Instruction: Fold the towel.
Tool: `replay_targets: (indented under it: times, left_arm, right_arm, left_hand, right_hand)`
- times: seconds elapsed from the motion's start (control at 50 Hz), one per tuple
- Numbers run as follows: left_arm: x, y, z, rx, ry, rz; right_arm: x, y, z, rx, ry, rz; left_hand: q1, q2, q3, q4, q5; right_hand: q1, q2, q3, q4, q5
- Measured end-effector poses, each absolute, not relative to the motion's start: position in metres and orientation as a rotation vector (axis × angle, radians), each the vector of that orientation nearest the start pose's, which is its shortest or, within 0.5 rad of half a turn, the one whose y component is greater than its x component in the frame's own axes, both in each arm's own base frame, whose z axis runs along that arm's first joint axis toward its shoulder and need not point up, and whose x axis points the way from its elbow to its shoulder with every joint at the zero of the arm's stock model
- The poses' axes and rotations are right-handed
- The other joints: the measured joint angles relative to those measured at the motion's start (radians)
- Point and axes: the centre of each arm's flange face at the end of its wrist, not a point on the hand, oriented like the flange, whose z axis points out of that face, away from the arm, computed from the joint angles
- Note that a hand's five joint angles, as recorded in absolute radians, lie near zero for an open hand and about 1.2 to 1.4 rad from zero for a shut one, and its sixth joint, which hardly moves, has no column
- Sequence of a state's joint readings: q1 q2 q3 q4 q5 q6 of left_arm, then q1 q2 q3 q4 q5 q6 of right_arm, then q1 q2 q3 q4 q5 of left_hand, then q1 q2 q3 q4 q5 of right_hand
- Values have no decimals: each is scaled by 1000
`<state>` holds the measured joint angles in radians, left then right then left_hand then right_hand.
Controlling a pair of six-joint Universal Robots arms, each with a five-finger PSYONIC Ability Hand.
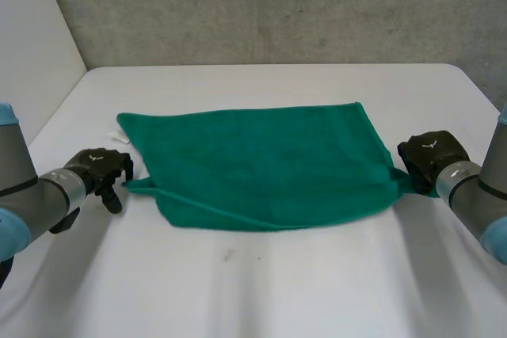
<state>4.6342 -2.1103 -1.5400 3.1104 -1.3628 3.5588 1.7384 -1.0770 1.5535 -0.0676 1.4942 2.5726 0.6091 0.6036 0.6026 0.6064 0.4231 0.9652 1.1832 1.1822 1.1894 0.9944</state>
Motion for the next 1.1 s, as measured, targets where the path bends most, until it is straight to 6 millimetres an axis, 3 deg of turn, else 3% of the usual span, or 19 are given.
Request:
replay_targets:
  times: [0.34, 0.64, 0.66, 0.7, 0.76, 0.8, 0.96, 1.02, 1.1]
  left_arm:
    - [-183, -343, 130, 802, 2554, -1687]
    - [-201, -333, 131, 849, 2561, -1727]
    - [-202, -333, 131, 851, 2559, -1731]
    - [-203, -334, 128, 853, 2550, -1744]
    - [-203, -336, 126, 851, 2536, -1758]
    - [-203, -338, 126, 847, 2524, -1767]
    - [-197, -332, 154, 799, 2437, -1808]
    - [-190, -304, 193, 803, 2357, -1820]
    - [-184, -272, 221, 872, 2255, -1809]
  right_arm:
    - [198, -322, 148, -1098, 2557, -1772]
    - [198, -323, 137, -1108, 2576, -1736]
    - [198, -323, 137, -1108, 2576, -1736]
    - [198, -323, 137, -1108, 2577, -1734]
    - [198, -323, 137, -1108, 2578, -1732]
    - [198, -322, 137, -1108, 2578, -1733]
    - [197, -319, 154, -1147, 2568, -1753]
    - [194, -305, 182, -1291, 2569, -1751]
    - [189, -286, 204, -1447, 2576, -1713]
  left_hand:
    - [-44, -39, -36, -46, -39]
    - [-40, -36, -34, -43, -33]
    - [4, -2, 0, -6, 0]
    - [365, 320, 318, 316, 319]
    - [512, 535, 532, 534, 523]
    - [512, 564, 557, 560, 533]
    - [512, 588, 583, 584, 534]
    - [512, 589, 584, 584, 535]
    - [512, 590, 584, 584, 533]
  right_hand:
    - [0, 0, 0, 0, 0]
    - [0, 0, 0, 0, 0]
    - [0, 0, 0, 0, 0]
    - [0, 0, 0, 0, 0]
    - [0, 0, 0, 0, 0]
    - [0, 0, 0, 0, 0]
    - [0, 0, 0, 0, 0]
    - [0, 0, 0, 0, 0]
    - [0, 0, 0, 0, 0]
